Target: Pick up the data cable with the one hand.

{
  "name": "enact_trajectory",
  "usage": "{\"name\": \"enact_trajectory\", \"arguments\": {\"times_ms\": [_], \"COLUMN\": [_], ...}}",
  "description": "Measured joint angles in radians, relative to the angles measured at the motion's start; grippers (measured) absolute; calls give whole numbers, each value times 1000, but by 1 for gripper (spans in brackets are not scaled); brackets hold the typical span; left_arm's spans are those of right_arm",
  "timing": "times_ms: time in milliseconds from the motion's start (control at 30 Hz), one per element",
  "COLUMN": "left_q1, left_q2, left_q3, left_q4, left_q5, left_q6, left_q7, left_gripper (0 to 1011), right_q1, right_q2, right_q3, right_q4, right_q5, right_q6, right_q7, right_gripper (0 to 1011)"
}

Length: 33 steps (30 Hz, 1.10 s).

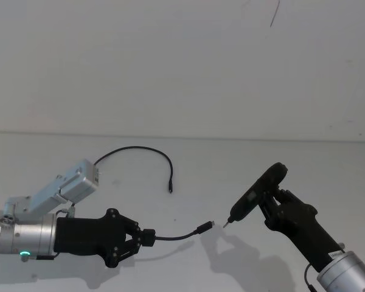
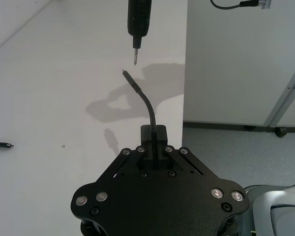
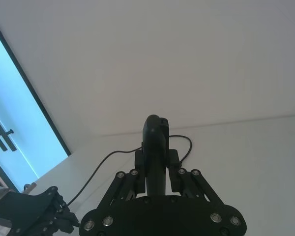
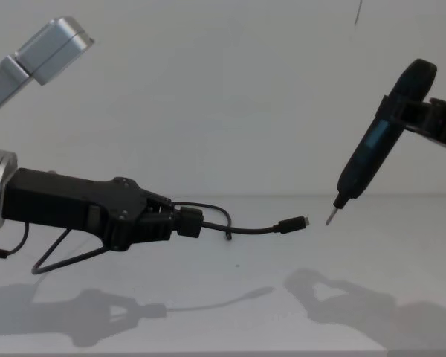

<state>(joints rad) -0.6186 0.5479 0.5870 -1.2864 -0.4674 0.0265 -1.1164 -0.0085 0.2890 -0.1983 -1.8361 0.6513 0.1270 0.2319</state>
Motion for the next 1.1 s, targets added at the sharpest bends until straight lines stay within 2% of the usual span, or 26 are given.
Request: {"name": "enact_trajectory", "arguments": {"times_ms": [1100], "left_q1": [0], "left_q2": [0], "left_q3": [0], "left_q4": [0], "left_q5": [0], "left_q6": [0], "left_q7": [0], "left_gripper": [44], "right_q1": [30], "right_q2": [7], "right_q3": [-16], "right_q4": [58], "right_q5": [56], "right_q6": [-13], "right_q7": [7], "right_gripper": [269]}}
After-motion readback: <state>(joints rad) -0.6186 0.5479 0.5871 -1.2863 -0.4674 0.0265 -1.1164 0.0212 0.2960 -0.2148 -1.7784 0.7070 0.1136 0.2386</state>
